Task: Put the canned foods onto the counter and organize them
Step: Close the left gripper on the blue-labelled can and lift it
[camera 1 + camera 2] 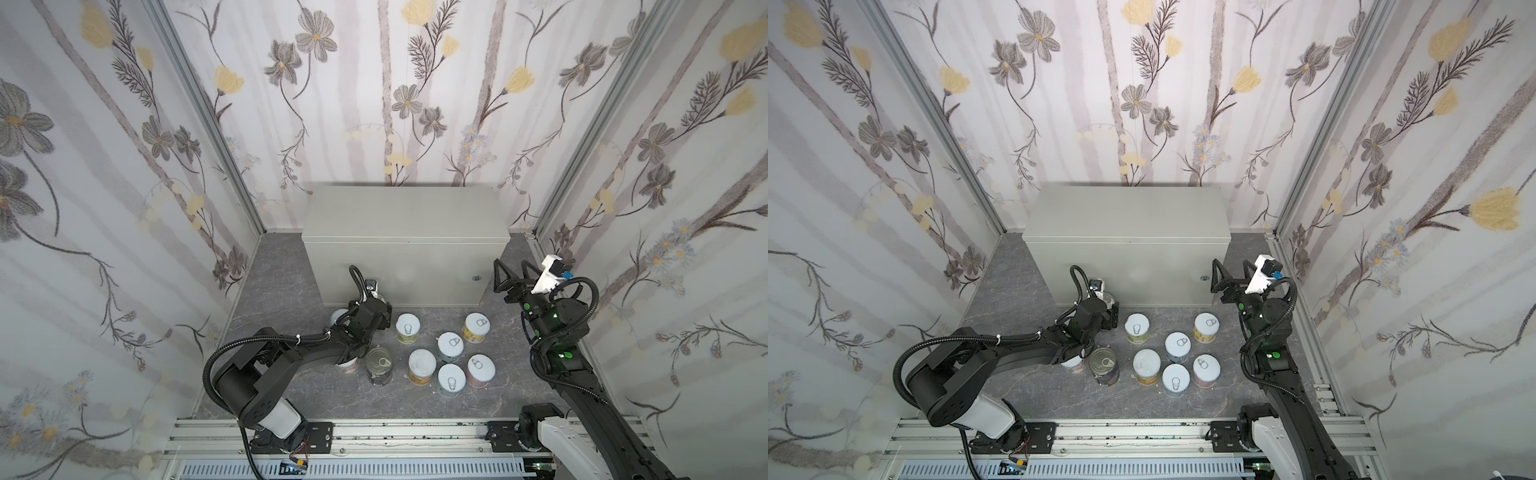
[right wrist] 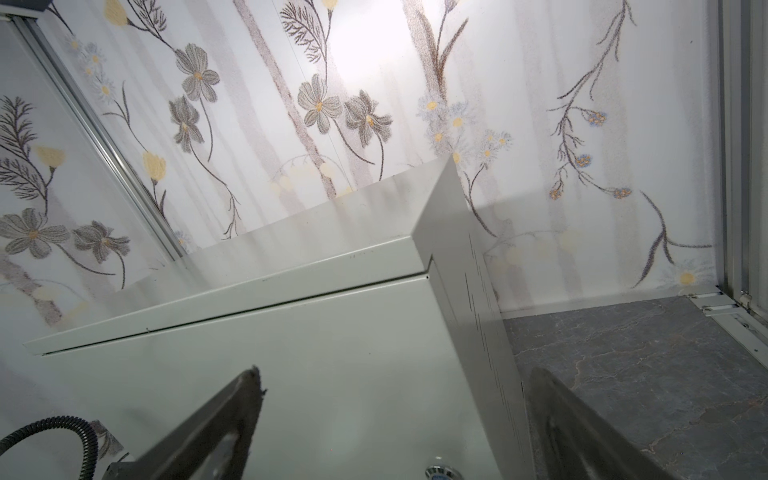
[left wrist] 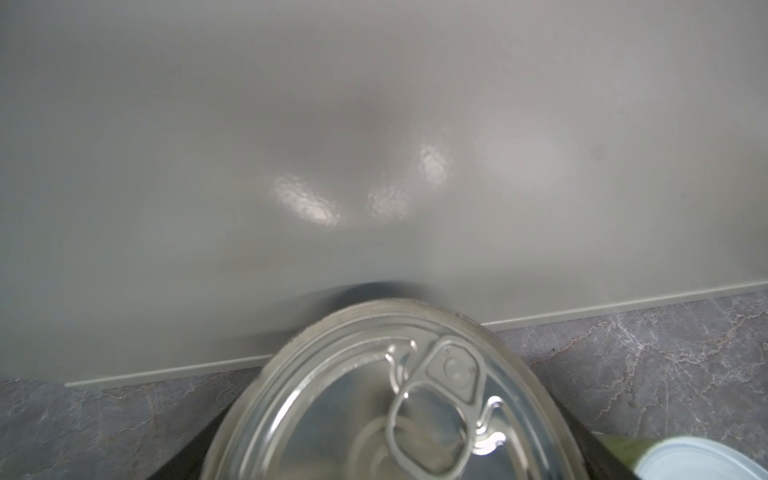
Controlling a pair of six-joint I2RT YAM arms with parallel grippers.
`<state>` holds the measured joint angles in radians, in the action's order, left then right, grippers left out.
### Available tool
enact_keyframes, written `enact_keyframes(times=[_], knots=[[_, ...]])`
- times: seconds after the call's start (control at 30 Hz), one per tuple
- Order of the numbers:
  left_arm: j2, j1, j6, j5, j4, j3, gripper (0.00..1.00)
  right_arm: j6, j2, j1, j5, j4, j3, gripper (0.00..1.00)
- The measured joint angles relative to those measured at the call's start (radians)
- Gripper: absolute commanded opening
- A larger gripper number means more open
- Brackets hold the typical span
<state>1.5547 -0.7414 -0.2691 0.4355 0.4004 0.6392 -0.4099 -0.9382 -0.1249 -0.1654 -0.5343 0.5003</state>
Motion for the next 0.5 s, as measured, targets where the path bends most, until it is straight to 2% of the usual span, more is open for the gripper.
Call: enact_keyframes(times=[0.13, 0.33, 0.5], knots=[[-0.008, 0.000, 0.006, -0.011, -0.006, -0.003, 0.66, 0.005, 0.016, 0.000, 0.000, 0.000, 0.000, 1.00], [-0.044, -0.001, 0.005, -0.040, -0.040, -0.015, 0.36, 0.016, 0.030, 0.000, -0.019, -0.001, 0.000, 1.00], [-0.085, -0.001, 0.004, -0.069, -0.106, -0.016, 0.19, 0.019, 0.043, -0.010, -0.077, -0.016, 0.000, 1.00]])
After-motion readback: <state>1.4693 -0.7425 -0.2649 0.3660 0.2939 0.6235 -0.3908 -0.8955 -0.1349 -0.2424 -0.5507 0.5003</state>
